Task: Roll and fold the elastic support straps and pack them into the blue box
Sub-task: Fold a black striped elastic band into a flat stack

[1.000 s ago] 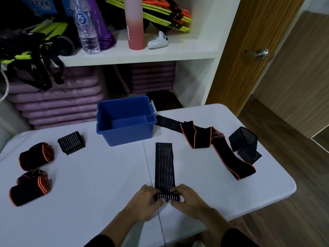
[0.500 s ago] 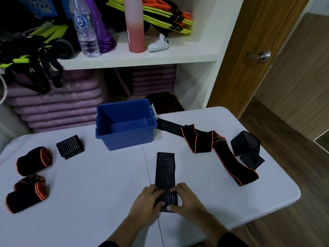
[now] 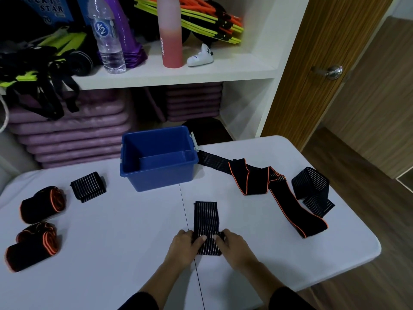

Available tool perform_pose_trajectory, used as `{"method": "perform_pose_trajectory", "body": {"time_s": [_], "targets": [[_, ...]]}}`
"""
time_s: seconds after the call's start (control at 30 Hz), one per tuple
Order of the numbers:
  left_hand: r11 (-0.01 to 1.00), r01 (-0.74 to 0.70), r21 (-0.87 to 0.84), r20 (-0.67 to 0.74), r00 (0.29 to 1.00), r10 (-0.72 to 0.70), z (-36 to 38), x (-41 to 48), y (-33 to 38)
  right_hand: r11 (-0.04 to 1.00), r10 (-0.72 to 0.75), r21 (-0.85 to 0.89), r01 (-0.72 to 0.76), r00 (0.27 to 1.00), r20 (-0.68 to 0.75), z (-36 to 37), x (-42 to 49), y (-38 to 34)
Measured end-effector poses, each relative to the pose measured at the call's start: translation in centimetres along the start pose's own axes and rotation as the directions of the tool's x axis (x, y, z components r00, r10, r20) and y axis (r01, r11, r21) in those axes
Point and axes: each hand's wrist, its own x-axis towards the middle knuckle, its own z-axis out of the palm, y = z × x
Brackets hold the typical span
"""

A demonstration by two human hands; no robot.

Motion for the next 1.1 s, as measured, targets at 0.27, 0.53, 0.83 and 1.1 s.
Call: {"method": "perform_pose_trajectory", "body": {"time_s": [0.27,0.53,0.83,1.1], "targets": [[0.925,-0.263,0.272,-0.097,0.949,0.299,0.8,-0.1,-0.2,0.954,-0.244,-0.192,0.231,0.969,-0.047,0.1,0.5,0.7],[0.904,-0.334,0.268,0.096,0.943,0.32,-0.6,0.3,-1.5,0.957,-0.254,-0.123,0.261,0.964,0.073,-0.6,0.3,0.6],[0.978,0.11,-0.176,-0.073,0.99,-0.124,-1.2,0.9,-0.2,0.999,0.02,0.047,-0.017,0.998,-0.057,1.0,2.4,-0.3],[0.964,0.171,-0.206,-0.12,0.973,-0.198,-1.4,1.7,0.8,0.983,0.07,0.173,-0.057,0.995,-0.071,2.2,4.4,-2.1]]}}
